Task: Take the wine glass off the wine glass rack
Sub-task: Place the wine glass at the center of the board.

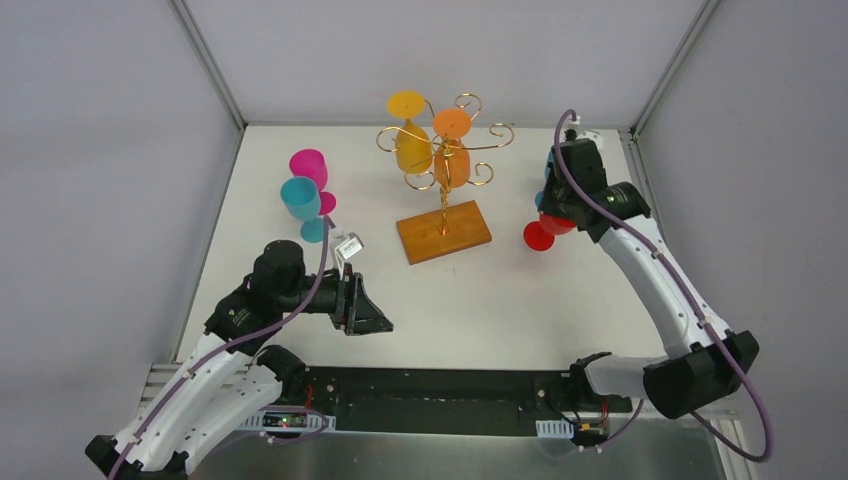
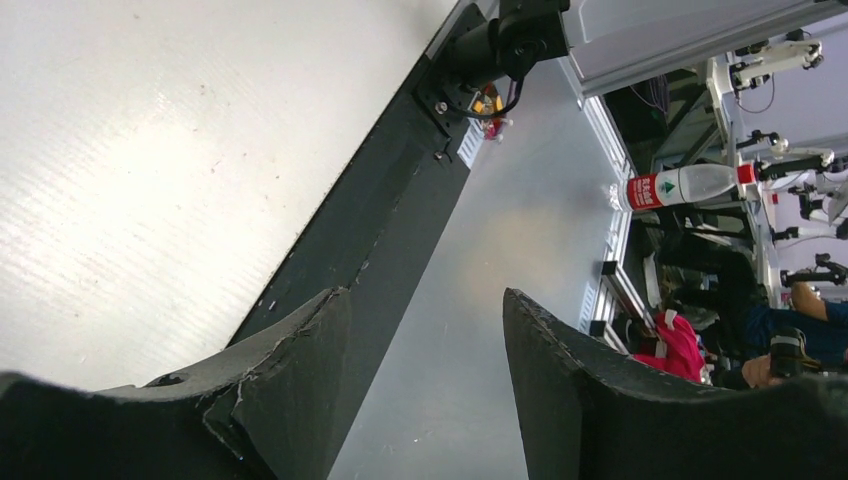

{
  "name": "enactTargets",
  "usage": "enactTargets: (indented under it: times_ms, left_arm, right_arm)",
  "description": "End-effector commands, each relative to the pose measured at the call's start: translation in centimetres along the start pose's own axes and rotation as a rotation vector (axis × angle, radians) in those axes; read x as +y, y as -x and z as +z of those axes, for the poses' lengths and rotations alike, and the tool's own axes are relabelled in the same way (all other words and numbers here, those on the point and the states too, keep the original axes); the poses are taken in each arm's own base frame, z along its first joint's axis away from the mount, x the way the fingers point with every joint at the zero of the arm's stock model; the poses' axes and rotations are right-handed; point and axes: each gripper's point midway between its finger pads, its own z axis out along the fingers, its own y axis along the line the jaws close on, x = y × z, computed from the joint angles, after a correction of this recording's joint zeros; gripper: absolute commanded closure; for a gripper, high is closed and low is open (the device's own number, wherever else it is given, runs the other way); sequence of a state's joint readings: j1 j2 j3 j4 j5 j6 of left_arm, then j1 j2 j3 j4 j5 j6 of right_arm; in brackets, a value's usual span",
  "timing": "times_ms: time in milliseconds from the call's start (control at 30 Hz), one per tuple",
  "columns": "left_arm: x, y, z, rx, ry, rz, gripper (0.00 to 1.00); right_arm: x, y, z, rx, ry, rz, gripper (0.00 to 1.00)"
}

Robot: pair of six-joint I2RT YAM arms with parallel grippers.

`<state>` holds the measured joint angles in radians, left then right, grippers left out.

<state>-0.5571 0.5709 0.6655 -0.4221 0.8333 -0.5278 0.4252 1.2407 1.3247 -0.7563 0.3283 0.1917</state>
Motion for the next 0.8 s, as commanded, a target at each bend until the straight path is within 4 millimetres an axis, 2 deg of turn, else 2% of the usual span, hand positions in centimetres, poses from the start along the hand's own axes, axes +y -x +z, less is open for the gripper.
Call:
enactTargets:
  times_ms: [0, 267, 500, 767]
  left_arm:
    - [0.5, 0.4, -0.2, -0.019, 0.043, 0.027, 0.41]
    - [0.6, 0.4, -0.4, -0.03, 0.058, 0.03, 0.41]
    - [0.9, 0.3, -0.4, -0.031, 0.074, 0.028, 0.4]
    - [1.0, 0.3, -0.4, -0.028, 0.08, 0.028, 0.4]
  right_arm:
    - [-0.9, 3.9, 1.3, -0.077, -0.056, 0.018, 1.0]
    - [-2.4, 4.4, 5.2, -0.021, -0.14, 0.014, 1.0]
    - [-2.6, 4.9, 6.7, -0.013, -0.159, 0.017, 1.0]
    - [-2.7, 4.5, 8.6, 0.023, -0.182, 0.002, 1.0]
